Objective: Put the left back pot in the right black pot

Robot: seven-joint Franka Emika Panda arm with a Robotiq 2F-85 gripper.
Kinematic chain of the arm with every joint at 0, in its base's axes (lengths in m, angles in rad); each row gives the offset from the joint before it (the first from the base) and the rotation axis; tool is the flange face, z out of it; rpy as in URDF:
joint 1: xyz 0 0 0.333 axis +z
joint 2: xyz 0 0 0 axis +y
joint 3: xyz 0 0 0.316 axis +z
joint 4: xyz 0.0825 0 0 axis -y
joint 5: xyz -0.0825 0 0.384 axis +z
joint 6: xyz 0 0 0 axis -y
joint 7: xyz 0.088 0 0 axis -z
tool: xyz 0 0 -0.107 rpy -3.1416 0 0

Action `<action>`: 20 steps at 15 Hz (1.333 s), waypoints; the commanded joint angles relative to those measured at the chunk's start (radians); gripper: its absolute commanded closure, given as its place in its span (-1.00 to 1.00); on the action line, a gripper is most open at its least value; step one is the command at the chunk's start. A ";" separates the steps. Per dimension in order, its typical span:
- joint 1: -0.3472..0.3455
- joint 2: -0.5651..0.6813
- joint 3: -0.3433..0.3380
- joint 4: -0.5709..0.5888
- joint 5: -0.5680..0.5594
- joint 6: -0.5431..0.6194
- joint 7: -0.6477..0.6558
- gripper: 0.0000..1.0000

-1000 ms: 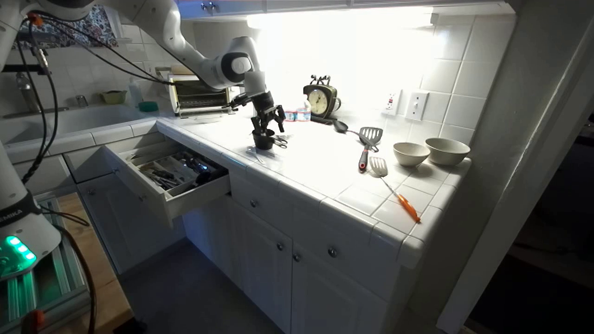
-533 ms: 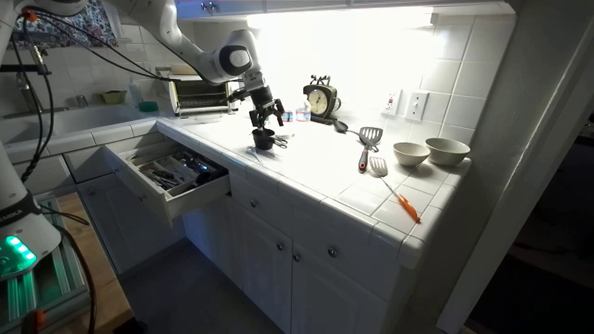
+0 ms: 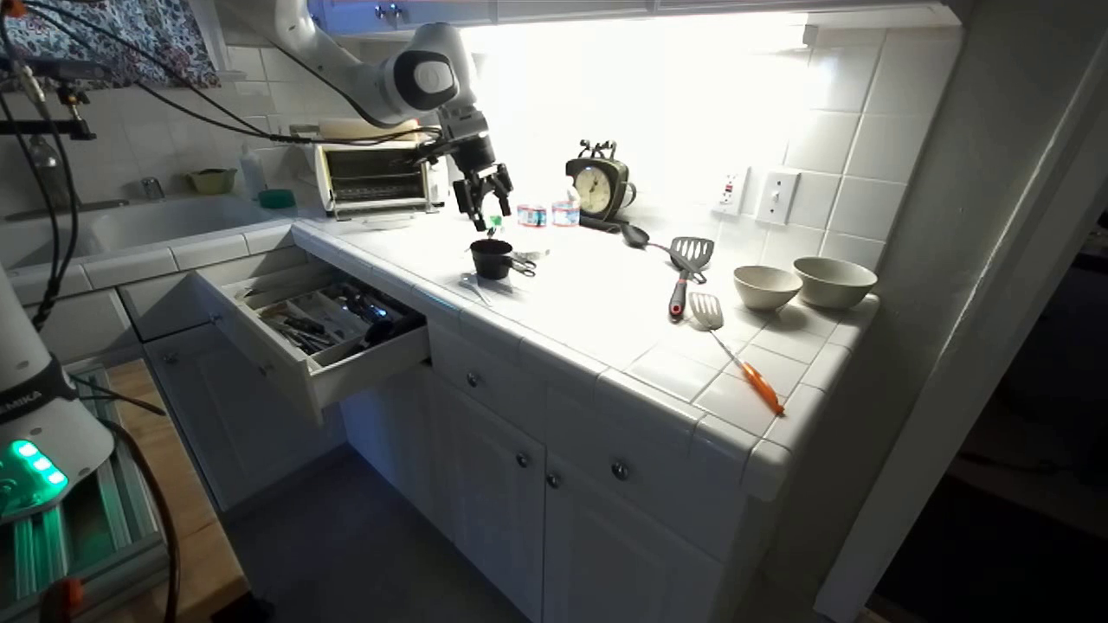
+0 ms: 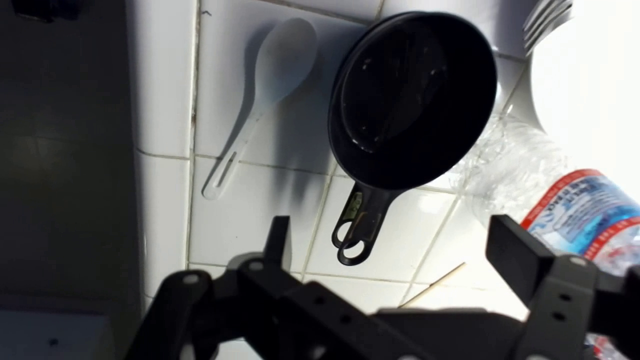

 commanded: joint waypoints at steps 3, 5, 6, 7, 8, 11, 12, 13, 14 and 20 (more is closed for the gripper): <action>-0.072 -0.126 0.087 -0.106 0.012 0.034 -0.322 -1.00; -0.094 -0.148 0.109 -0.126 0.032 0.046 -0.447 -1.00; -0.104 -0.161 0.119 -0.138 0.042 0.053 -0.510 -1.00; -0.113 -0.169 0.128 -0.147 0.052 0.059 -0.574 -1.00; -0.122 -0.180 0.137 -0.158 0.065 0.068 -0.638 -1.00; -0.144 -0.198 0.159 -0.178 0.117 0.079 -0.838 -1.00; -0.149 -0.204 0.166 -0.182 0.137 0.077 -0.906 -1.00; -0.154 -0.209 0.172 -0.186 0.159 0.072 -0.976 -1.00; -0.160 -0.216 0.177 -0.192 0.182 0.067 -1.047 -1.00; -0.210 -0.237 0.224 -0.202 0.306 0.026 -1.466 -1.00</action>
